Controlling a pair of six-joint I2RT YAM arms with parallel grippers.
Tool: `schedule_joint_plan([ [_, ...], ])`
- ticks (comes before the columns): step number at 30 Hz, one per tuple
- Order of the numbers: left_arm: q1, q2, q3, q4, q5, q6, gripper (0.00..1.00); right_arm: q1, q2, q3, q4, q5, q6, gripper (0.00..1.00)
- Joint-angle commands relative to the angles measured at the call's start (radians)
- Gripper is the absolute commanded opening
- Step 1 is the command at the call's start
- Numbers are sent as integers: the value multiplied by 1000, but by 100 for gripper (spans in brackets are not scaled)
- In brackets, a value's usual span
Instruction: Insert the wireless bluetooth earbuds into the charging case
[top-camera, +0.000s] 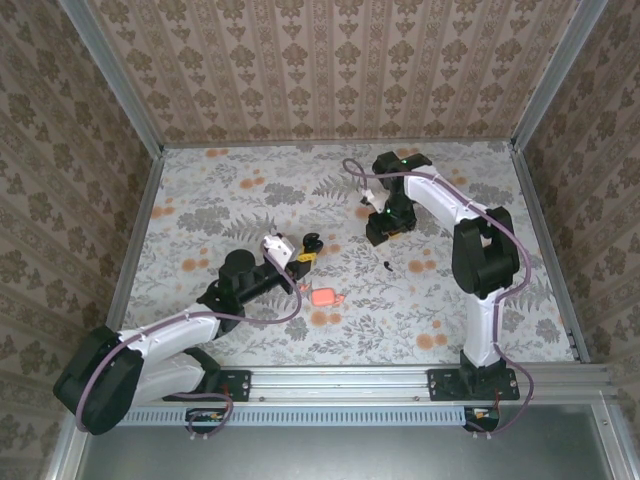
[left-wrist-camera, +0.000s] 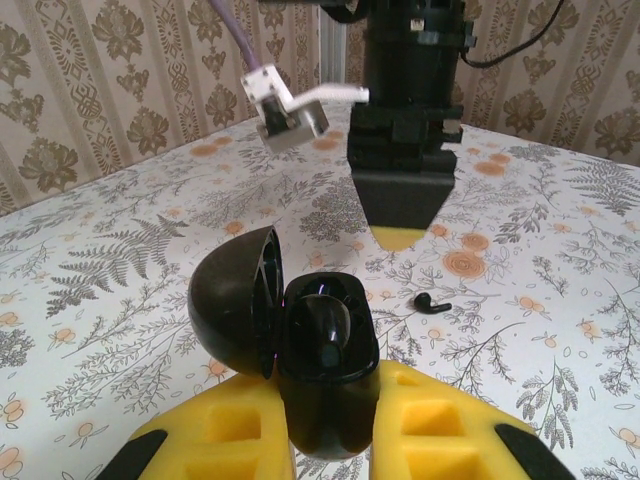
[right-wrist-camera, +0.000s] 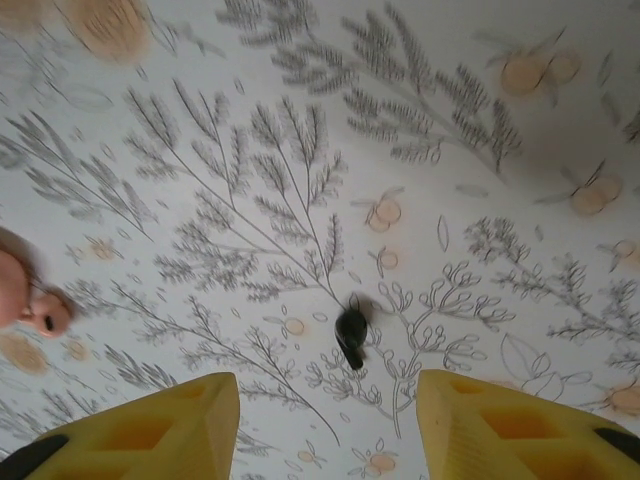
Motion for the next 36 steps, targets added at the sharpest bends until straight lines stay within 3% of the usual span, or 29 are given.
schedule_joint_plan([
  [1, 4, -21, -11, -3, -12, 20, 8, 18, 36, -27, -65, 50, -12, 53],
  [22, 3, -41, -15, -20, -17, 20, 8, 35, 137, -65, -35, 64, 5, 48],
  [36, 4, -42, -17, -23, -18, 20, 8, 37, 149, -96, -2, 97, 22, 32],
])
